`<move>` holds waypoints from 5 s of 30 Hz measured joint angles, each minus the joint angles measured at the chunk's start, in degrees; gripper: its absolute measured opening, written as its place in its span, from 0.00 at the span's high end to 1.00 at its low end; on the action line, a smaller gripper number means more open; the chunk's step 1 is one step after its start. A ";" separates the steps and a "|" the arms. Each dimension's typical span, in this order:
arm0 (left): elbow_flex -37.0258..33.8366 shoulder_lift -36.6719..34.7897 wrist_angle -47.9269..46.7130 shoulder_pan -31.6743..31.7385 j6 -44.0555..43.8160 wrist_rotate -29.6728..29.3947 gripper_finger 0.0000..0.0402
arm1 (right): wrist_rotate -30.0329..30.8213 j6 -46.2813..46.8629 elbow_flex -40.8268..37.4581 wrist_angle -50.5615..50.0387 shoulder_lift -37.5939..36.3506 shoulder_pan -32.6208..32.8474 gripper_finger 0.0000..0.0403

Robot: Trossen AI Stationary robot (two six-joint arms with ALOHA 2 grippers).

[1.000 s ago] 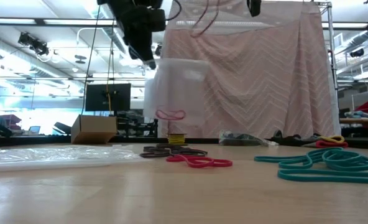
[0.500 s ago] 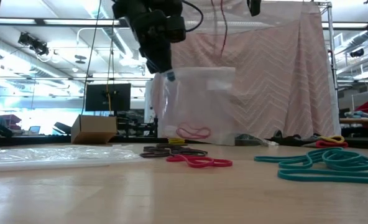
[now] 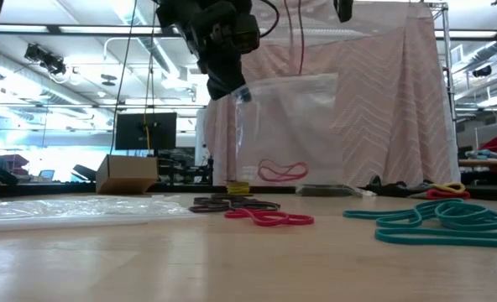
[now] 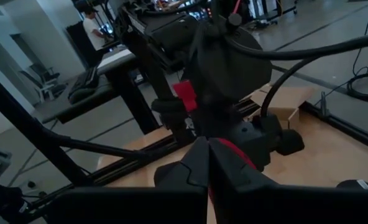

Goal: Sort rubber bands
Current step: Put the red rubber band into the transparent zip bag

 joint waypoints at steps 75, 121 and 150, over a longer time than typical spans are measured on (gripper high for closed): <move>3.67 -0.04 -2.15 -0.01 0.78 0.52 0.99 | -1.11 -0.43 0.04 3.21 0.02 1.89 1.00; 4.83 -0.04 -6.70 -0.30 1.62 2.02 0.99 | -9.08 7.56 -0.02 -11.05 13.81 0.20 0.97; 1.01 -20.00 -19.09 -5.23 -15.81 -17.37 1.00 | -16.04 -0.84 0.00 -20.01 22.22 9.23 0.79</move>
